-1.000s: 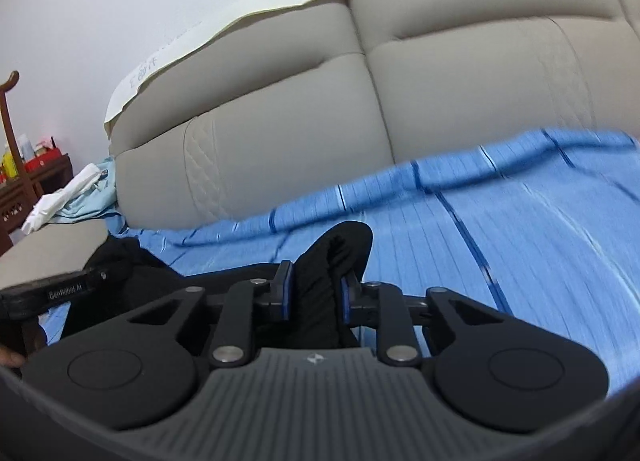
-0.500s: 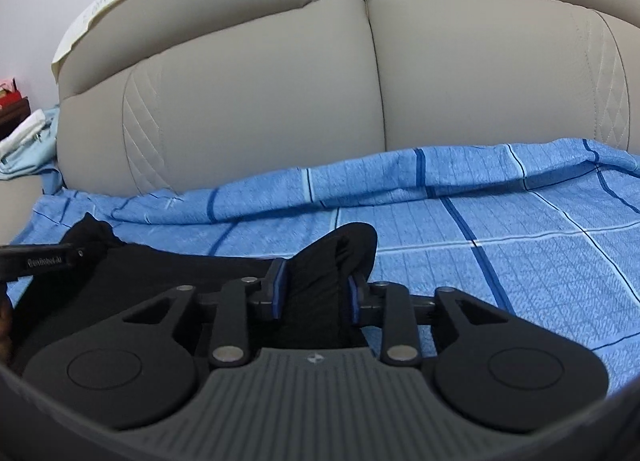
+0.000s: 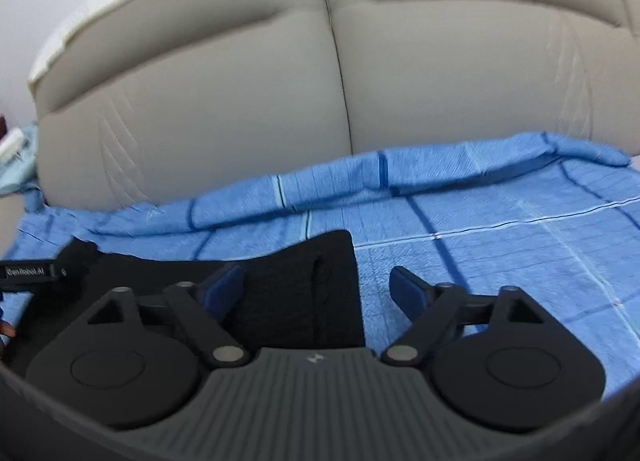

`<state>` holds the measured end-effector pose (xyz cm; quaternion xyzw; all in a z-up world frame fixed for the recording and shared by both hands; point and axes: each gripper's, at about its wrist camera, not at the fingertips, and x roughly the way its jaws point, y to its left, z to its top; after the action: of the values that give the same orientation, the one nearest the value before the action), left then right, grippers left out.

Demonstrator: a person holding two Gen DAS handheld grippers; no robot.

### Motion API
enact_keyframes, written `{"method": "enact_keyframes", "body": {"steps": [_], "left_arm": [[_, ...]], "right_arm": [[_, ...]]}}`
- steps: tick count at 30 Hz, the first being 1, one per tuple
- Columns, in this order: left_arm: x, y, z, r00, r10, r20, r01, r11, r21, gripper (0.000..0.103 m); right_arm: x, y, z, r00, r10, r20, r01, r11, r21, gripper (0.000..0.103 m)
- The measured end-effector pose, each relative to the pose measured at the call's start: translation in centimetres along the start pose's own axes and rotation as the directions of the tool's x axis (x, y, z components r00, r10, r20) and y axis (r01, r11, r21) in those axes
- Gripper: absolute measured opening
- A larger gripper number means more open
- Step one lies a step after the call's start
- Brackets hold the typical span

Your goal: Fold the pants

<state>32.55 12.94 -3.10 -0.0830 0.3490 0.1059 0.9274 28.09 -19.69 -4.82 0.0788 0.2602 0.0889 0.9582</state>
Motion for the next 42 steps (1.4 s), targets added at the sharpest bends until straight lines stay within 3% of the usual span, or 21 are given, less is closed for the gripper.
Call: {"method": "enact_keyframes", "body": {"steps": [6, 10, 17, 22, 28, 33, 42], "left_arm": [[-6.6, -1.5, -3.6, 0.997, 0.035, 0.073, -0.047, 0.985, 0.163, 0.096], [-10.5, -2.1, -7.0, 0.997, -0.006, 0.083, -0.009, 0.984, 0.176, 0.097], [-14.6, -2.7, -12.2, 0.999, -0.020, 0.050, 0.012, 0.989, 0.146, 0.098], [-15.6, -3.0, -13.8, 1.000, -0.014, 0.019, 0.011, 0.991, 0.131, 0.100], [-15.1, -3.2, -15.3, 1.000, 0.001, -0.024, 0.002, 0.991, 0.134, 0.101], [-15.0, -3.3, -15.6, 1.000, 0.003, -0.019, -0.001, 0.995, 0.105, 0.103], [-14.6, -3.3, -15.6, 1.000, -0.013, -0.003, 0.013, 0.994, 0.108, 0.103]], "right_arm": [[-6.6, -0.2, -2.1, 0.997, -0.037, 0.072, 0.037, 0.999, -0.002, 0.096], [-10.1, 0.6, -5.0, 0.994, -0.049, 0.096, 0.052, 0.998, -0.030, 0.102], [-14.3, 3.3, -10.1, 0.995, -0.046, 0.084, 0.059, 0.986, -0.156, 0.103], [-15.0, 4.3, -11.9, 0.996, -0.053, 0.067, 0.067, 0.970, -0.233, 0.103], [-14.5, 4.3, -12.9, 0.997, -0.061, 0.053, 0.072, 0.967, -0.244, 0.103], [-13.3, 4.3, -13.6, 0.998, -0.065, 0.011, 0.066, 0.967, -0.247, 0.103], [-13.0, 4.7, -14.2, 0.999, -0.039, 0.034, 0.047, 0.963, -0.267, 0.103]]}}
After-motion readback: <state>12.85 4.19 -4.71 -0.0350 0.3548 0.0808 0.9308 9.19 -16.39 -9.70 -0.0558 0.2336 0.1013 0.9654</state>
